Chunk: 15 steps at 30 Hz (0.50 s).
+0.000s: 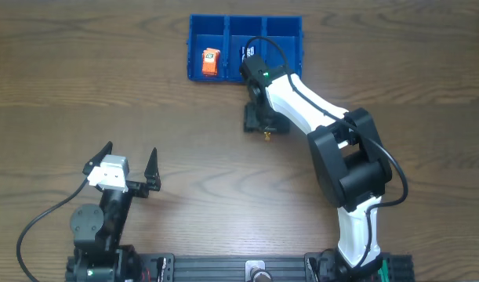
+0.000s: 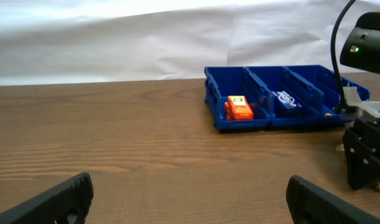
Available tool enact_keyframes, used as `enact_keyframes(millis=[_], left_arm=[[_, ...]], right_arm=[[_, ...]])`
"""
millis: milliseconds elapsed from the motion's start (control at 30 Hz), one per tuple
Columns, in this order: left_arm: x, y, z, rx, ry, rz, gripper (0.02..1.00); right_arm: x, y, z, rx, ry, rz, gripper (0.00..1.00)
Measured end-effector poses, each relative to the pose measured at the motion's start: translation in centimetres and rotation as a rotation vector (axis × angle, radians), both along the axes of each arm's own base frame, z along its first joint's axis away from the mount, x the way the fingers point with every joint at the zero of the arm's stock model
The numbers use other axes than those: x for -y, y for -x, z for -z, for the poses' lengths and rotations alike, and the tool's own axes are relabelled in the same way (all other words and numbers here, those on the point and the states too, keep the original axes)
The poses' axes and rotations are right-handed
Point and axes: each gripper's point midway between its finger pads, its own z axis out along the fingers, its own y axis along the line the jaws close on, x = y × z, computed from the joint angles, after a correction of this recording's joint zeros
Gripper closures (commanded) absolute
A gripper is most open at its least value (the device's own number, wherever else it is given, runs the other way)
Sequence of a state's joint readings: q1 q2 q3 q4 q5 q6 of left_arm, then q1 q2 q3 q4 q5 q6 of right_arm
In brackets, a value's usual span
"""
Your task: Sort Candies Into Trays
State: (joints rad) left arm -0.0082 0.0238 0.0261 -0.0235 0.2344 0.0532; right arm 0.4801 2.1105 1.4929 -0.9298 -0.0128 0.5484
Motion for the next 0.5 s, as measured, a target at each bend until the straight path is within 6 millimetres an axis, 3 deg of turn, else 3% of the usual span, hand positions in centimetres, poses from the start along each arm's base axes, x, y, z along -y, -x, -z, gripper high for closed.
enact_keyframes(millis=[133,333,433,500], left_arm=[[0.00,0.00,-0.01,0.000,0.000,0.000,0.020],[0.00,0.00,0.00,0.000,0.000,0.000,0.020],[0.00,0.00,0.00,0.000,0.000,0.000,0.020],[0.00,0.00,-0.01,0.000,0.000,0.000,0.020]], right_arm=[[0.05,-0.14,0.01,0.007,0.004,-0.002,0.702],[0.12,-0.10,0.02,0.005,0.007,0.001,0.820],[0.19,0.01,0.02,0.001,0.010,0.001,0.963],[0.19,0.02,0.02,0.001,0.010,0.000,0.963]])
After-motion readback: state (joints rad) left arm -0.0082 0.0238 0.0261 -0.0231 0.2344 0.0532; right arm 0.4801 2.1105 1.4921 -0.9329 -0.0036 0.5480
